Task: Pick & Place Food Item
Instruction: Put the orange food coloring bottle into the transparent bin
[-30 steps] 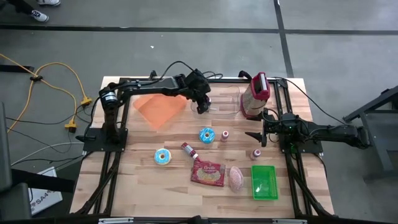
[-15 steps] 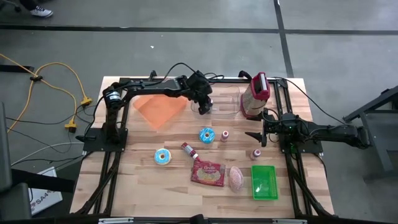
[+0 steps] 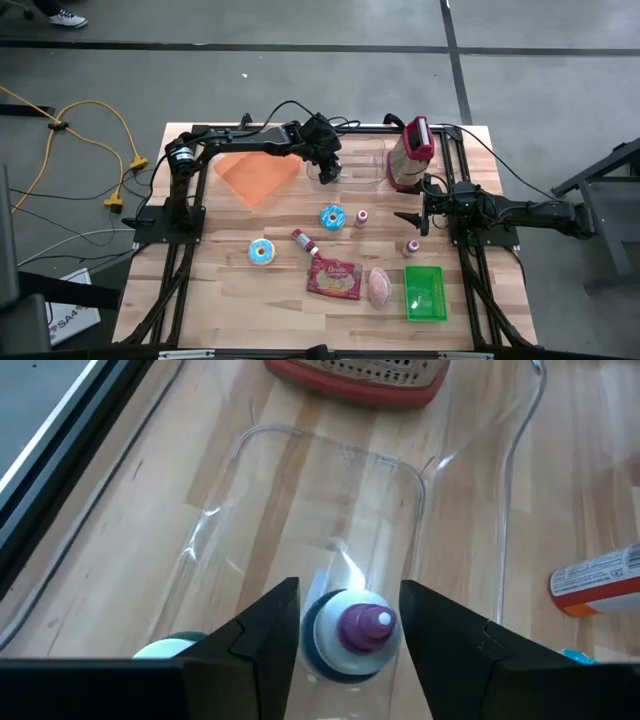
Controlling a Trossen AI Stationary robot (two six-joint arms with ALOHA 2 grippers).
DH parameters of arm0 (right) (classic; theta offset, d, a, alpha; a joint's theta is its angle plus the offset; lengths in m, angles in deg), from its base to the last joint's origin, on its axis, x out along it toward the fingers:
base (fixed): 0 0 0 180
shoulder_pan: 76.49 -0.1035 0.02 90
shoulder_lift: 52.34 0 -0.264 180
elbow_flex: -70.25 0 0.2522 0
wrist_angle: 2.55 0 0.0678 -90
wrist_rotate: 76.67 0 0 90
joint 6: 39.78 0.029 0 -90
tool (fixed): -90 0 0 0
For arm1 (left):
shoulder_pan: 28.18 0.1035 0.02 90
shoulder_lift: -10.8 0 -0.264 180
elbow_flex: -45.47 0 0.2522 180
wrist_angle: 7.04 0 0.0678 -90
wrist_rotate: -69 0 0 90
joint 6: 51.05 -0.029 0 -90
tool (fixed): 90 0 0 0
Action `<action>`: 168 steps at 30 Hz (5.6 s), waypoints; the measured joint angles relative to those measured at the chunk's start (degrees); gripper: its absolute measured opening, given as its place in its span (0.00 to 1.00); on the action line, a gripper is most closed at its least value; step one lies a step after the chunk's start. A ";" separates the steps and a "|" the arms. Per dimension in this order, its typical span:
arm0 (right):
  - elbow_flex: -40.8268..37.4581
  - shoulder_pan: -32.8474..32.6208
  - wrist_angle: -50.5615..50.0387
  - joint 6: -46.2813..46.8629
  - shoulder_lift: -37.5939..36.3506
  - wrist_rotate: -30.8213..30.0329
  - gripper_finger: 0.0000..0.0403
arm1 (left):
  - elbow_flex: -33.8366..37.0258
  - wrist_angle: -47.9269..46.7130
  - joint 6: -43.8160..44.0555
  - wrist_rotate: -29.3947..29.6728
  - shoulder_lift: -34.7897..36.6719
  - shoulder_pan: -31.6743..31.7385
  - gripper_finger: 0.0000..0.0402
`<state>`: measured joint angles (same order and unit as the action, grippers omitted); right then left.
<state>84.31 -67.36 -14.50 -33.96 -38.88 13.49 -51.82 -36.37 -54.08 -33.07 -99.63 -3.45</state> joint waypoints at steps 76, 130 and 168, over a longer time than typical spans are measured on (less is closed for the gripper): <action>0.00 0.02 0.00 -0.02 -0.02 0.00 0.88 | 0.84 7.78 -13.39 0.90 -3.60 -18.62 0.43; 0.01 0.00 -0.03 -0.02 -0.02 0.02 0.88 | 0.83 17.86 -12.58 -0.96 -7.14 -19.41 0.43; 0.00 0.02 -0.04 -0.02 -0.02 0.02 0.88 | 0.90 16.75 -10.22 -3.82 3.49 -16.07 0.29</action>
<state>84.31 -67.34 -14.55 -33.98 -38.91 13.52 -50.92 -19.62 -64.30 -36.90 -96.14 -19.52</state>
